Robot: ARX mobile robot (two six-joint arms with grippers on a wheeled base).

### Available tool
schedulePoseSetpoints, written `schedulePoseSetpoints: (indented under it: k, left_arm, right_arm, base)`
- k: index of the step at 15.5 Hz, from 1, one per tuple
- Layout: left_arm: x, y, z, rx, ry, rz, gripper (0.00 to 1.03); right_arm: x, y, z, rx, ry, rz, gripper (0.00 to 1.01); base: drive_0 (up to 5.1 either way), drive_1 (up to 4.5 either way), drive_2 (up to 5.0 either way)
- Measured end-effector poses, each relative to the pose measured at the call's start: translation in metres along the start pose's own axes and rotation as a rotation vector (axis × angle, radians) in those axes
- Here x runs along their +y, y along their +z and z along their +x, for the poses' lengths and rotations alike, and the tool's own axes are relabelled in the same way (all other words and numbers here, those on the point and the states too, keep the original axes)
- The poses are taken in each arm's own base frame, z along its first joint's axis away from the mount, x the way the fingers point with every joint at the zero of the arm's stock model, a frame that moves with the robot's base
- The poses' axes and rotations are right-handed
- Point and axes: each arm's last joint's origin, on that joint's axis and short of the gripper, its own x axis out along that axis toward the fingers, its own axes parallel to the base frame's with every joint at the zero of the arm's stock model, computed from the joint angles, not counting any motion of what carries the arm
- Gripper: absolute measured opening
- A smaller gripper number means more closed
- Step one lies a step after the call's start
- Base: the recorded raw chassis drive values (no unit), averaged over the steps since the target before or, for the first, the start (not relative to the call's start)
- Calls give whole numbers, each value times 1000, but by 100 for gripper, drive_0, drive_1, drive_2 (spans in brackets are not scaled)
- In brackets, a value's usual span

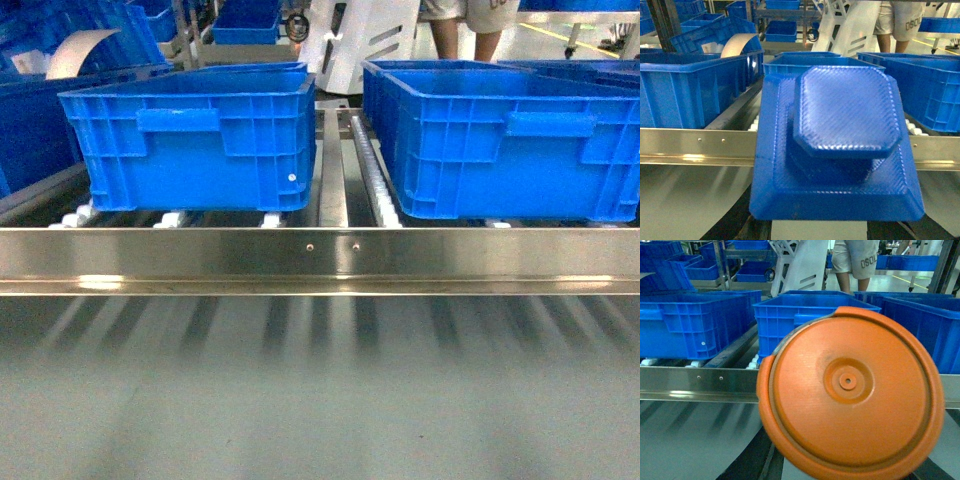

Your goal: Sort blue parts and orange caps into right shelf containers

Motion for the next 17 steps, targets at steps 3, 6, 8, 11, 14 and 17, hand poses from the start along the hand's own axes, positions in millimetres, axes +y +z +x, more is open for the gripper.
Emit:
schedulePoseSetpoints:
  k: [3, 6, 8, 11, 14, 17]
  left_arm:
    - [0, 0, 0, -1, 0, 0, 42]
    - [0, 0, 0, -1, 0, 0, 42]
    - [0, 0, 0, -1, 0, 0, 42]
    - [0, 0, 0, -1, 0, 0, 42]
    - [0, 0, 0, -1, 0, 0, 42]
    - [0, 0, 0, -1, 0, 0, 42]
  right_arm:
    - [0, 0, 0, -1, 0, 0, 40]
    - [0, 0, 0, -1, 0, 0, 40]
    - [0, 0, 0, -1, 0, 0, 40]
    - [0, 0, 0, -1, 0, 0, 40]
    - [0, 0, 0, -1, 0, 0, 40]
    - [0, 0, 0, -1, 0, 0, 40]
  base:
    - [0, 0, 0]
    - [0, 0, 0]
    - [0, 0, 0]
    - [0, 0, 0]
    - [0, 0, 0]
    - [0, 0, 0]
